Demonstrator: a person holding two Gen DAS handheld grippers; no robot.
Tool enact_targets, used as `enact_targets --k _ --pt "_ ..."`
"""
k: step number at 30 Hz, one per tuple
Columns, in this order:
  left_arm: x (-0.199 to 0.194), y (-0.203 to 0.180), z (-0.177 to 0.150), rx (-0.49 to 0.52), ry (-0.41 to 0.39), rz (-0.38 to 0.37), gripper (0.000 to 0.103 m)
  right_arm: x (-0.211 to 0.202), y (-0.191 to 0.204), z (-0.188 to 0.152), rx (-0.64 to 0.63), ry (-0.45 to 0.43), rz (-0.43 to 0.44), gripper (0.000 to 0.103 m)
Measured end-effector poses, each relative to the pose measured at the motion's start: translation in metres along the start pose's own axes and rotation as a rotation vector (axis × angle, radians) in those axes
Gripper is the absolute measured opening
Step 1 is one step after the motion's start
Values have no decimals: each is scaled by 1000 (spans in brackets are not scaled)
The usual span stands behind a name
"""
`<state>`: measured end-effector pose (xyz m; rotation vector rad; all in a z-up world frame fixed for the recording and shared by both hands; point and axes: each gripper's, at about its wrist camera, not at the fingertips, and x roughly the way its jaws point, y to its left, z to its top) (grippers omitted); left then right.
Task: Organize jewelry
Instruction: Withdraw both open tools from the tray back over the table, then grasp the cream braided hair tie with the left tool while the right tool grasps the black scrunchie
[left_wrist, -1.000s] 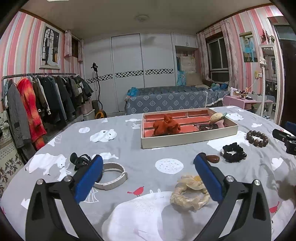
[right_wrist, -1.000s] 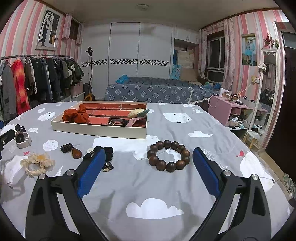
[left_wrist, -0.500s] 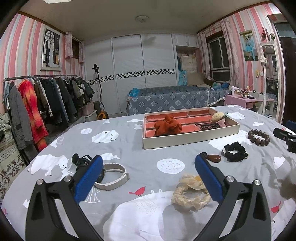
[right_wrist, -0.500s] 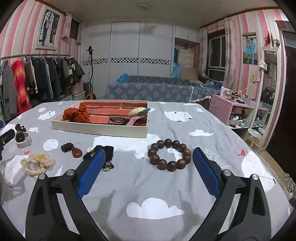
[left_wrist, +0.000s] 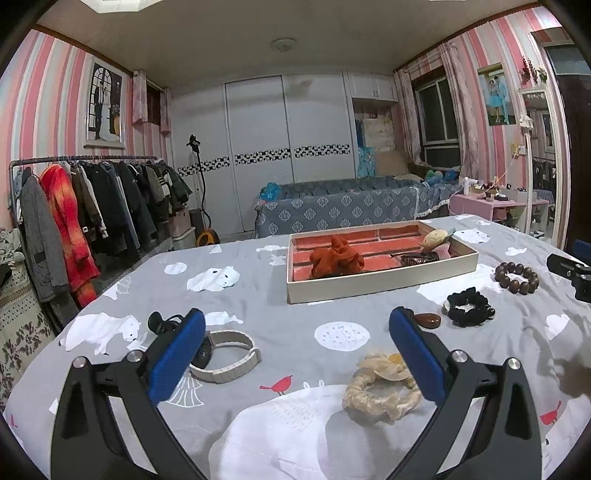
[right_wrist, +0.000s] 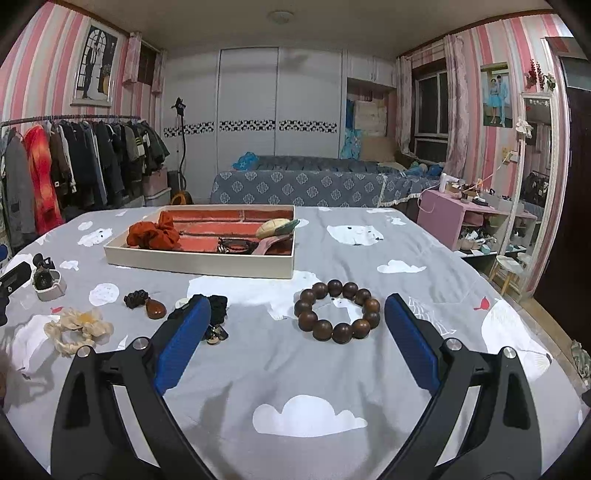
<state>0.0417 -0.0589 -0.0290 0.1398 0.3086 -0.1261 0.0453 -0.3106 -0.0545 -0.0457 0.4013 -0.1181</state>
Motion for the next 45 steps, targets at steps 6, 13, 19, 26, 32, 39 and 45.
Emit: enact_targets --k 6,13,19,26,32,39,45 --pt "-3 -1 -1 -1 -12 6 97 1 0 0 3 9 1 93" --pt "-2 -9 1 43 5 -23 97 10 3 0 -11 49 -25 93" --pt "32 -25 2 90 193 -108 97 34 9 3 -28 154 -15 92" --pt "68 -31 -10 41 424 -202 97 62 28 13 -46 228 18 89" --pt "101 -32 -17 12 533 -252 50 97 47 13 -77 330 36 84" --pt "137 -28 -3 -15 530 -237 24 137 59 16 -60 442 88 60" --pt "140 -15 1 -95 509 -261 17 145 65 12 -69 489 161 12"
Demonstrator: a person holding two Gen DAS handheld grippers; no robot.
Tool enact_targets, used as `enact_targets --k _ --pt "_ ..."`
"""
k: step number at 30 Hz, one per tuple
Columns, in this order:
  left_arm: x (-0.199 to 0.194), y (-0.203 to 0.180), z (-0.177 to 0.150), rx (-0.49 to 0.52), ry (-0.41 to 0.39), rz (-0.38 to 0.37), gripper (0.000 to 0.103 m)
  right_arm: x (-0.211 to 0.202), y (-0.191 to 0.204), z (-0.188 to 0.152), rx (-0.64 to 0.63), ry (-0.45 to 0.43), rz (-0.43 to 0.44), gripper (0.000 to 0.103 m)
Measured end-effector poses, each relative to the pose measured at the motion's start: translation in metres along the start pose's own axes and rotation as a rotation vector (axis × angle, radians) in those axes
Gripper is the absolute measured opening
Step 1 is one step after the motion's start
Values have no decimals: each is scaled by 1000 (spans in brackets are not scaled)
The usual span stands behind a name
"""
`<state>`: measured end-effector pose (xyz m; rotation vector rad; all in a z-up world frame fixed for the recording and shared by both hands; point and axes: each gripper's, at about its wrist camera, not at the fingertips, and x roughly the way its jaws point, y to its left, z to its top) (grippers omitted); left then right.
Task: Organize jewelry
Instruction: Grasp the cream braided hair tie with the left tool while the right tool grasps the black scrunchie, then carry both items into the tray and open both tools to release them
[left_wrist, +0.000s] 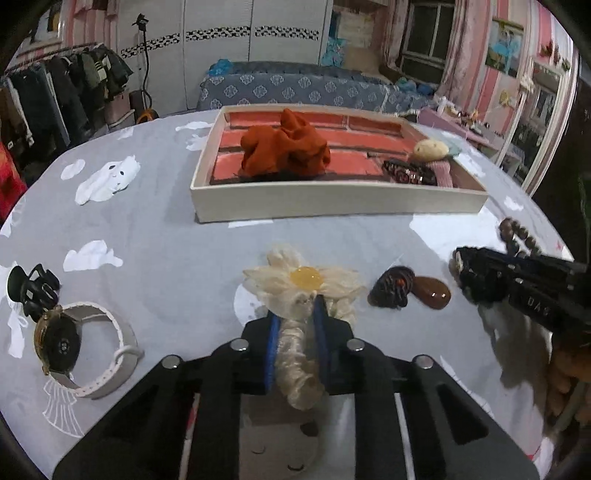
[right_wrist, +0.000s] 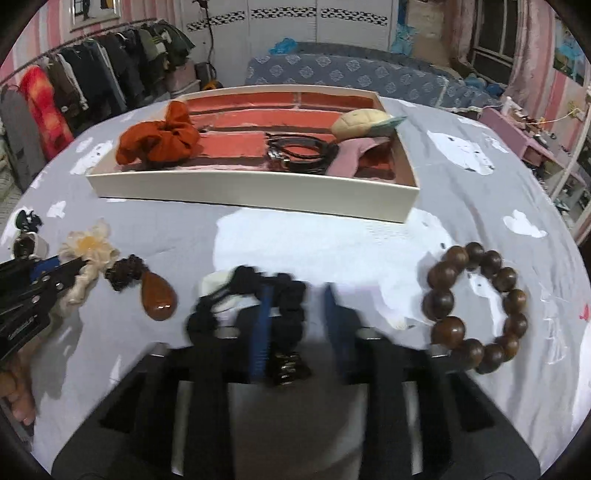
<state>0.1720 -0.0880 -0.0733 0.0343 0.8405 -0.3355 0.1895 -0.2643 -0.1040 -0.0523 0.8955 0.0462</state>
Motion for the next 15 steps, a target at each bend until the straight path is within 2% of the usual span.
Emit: enact_targets --k 3,7,15 --pt "-11 2 4 2 -36 18 15 -10 -4 0 25 -34 14 11" --pt "-36 4 19 18 -107 56 15 -43 -16 7 64 -141 25 11" --pt "-73 10 59 19 -237 69 12 -105 -41 44 103 -328 21 11"
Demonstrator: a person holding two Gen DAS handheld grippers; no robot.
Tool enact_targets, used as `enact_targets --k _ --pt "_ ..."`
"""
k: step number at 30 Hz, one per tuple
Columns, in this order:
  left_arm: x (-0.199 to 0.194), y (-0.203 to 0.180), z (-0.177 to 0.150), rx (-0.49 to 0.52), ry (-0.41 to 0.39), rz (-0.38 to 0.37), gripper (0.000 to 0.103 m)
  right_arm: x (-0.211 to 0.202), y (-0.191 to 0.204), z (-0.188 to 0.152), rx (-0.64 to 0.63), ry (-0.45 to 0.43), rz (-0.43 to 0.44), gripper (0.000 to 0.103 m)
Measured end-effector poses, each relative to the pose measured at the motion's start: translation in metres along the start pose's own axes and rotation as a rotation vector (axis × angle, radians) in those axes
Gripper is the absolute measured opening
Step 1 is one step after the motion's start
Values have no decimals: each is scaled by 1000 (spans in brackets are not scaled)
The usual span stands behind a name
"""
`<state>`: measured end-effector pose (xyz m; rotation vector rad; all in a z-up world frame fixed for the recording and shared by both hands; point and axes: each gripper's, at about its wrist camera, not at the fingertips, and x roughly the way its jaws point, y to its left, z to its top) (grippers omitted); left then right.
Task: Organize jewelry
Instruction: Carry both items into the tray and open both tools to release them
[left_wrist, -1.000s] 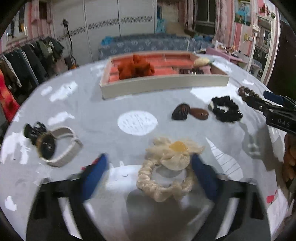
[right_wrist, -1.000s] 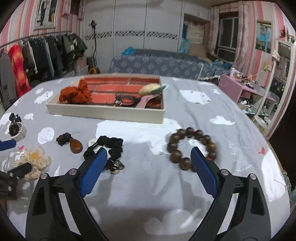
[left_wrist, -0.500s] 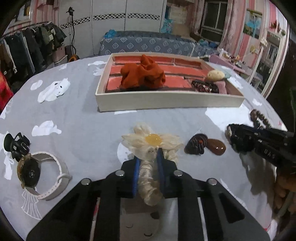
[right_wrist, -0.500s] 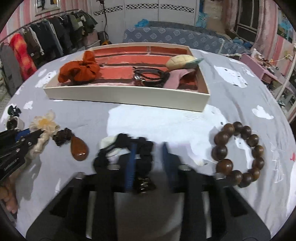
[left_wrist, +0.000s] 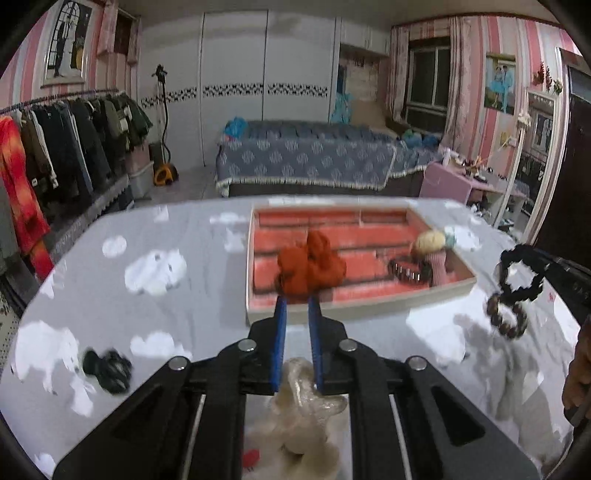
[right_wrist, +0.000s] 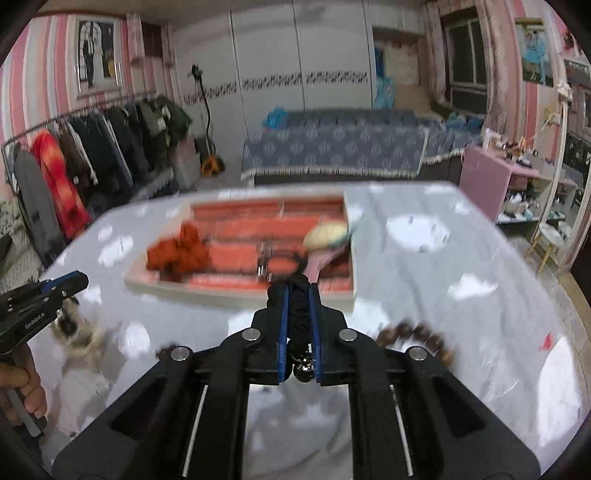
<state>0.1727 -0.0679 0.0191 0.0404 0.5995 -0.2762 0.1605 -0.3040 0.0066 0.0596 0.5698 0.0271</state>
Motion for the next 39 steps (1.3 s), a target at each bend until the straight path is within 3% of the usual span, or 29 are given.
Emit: enact_targets --k 6,20,30,36,39 --pt "-4 7 22 -31 -31 -24 10 -13 -4 28 4 -78 3 11" --pt "10 -1 69 -22 -96 -47 8 14 19 55 -15 -90 55 11" --pt "64 -9 90 -54 -77 -120 8 65 18 67 1 -64 93 11" --pt "109 -16 88 -54 -48 -149 8 111 5 47 40 0 158 11" --pt "129 -15 80 -56 -23 -143 8 131 -1 38 26 40 128 11"
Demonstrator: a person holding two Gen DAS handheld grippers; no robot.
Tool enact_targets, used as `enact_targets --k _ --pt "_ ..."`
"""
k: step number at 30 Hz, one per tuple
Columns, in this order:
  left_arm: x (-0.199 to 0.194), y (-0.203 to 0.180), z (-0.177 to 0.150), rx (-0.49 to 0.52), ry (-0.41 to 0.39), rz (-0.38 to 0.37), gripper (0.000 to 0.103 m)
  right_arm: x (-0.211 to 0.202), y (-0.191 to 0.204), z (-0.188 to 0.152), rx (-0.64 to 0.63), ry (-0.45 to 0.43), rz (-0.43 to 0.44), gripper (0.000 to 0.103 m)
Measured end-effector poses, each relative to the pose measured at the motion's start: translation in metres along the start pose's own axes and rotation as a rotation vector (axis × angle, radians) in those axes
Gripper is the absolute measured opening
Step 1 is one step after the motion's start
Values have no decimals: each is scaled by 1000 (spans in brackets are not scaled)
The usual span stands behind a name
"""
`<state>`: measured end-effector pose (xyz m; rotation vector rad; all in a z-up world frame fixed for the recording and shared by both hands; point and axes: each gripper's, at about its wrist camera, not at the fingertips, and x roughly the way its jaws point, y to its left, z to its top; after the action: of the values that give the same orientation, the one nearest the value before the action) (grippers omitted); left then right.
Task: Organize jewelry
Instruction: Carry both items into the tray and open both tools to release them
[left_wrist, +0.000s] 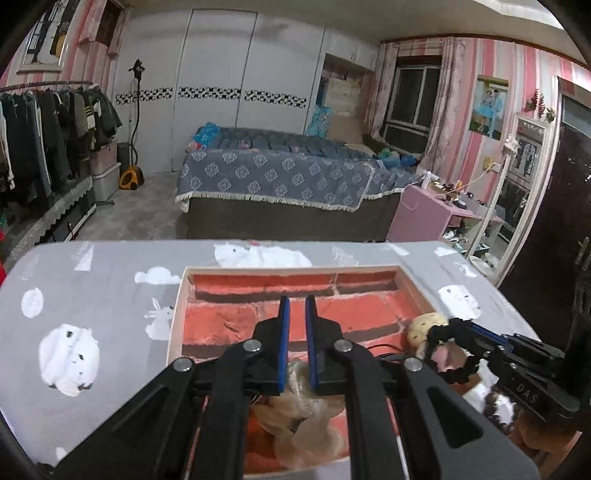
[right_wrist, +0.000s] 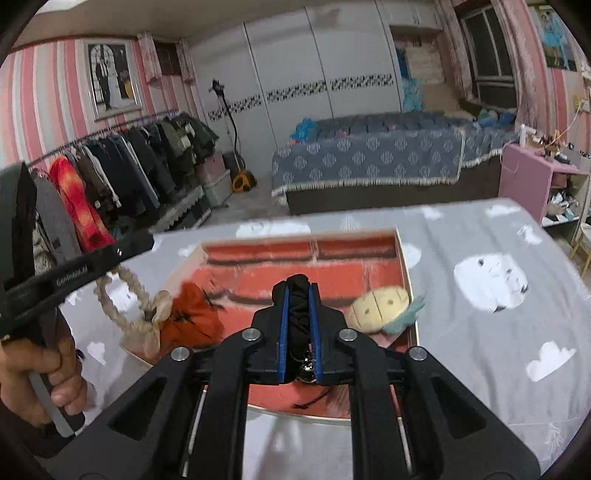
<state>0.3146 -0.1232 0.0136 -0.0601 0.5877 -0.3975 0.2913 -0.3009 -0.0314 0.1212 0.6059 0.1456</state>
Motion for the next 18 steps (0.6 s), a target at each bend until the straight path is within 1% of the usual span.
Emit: enact_targets --k 3,5,6,8,9,12,13,14,15,16,17,18 --pt "19 13 -12 -40 37 9 9 11 -10 -5 5 32 -41 12" --pt "28 20 -18 -55 73 17 9 17 -18 -11 -8 55 -109 12" --pt "30 22 -21 -48 78 28 9 20 -23 -14 -12 66 -140 12" --pt "32 23 -25 -36 81 49 12 20 -29 -17 -1 74 -154 13" --pt "32 24 -27 -32 82 61 12 20 -30 -18 3 73 -157 16" --pt "33 24 -28 -18 80 74 13 22 -29 -20 -19 72 -175 17" --pt "33 24 -28 -13 78 81 18 23 -27 -22 -27 73 -177 17" --pt "33 24 -28 -8 73 90 29 23 -25 -23 -31 74 -176 18" --pt "31 24 -28 -5 64 101 39 23 -25 -23 -34 73 -175 23" --pt "29 23 -27 -8 55 108 61 23 -25 -23 -37 68 -181 27" --pt "26 24 -27 -14 40 116 72 21 -26 -23 -37 56 -189 37" --pt "21 25 -25 -22 22 121 72 20 -27 -21 -34 47 -190 46"
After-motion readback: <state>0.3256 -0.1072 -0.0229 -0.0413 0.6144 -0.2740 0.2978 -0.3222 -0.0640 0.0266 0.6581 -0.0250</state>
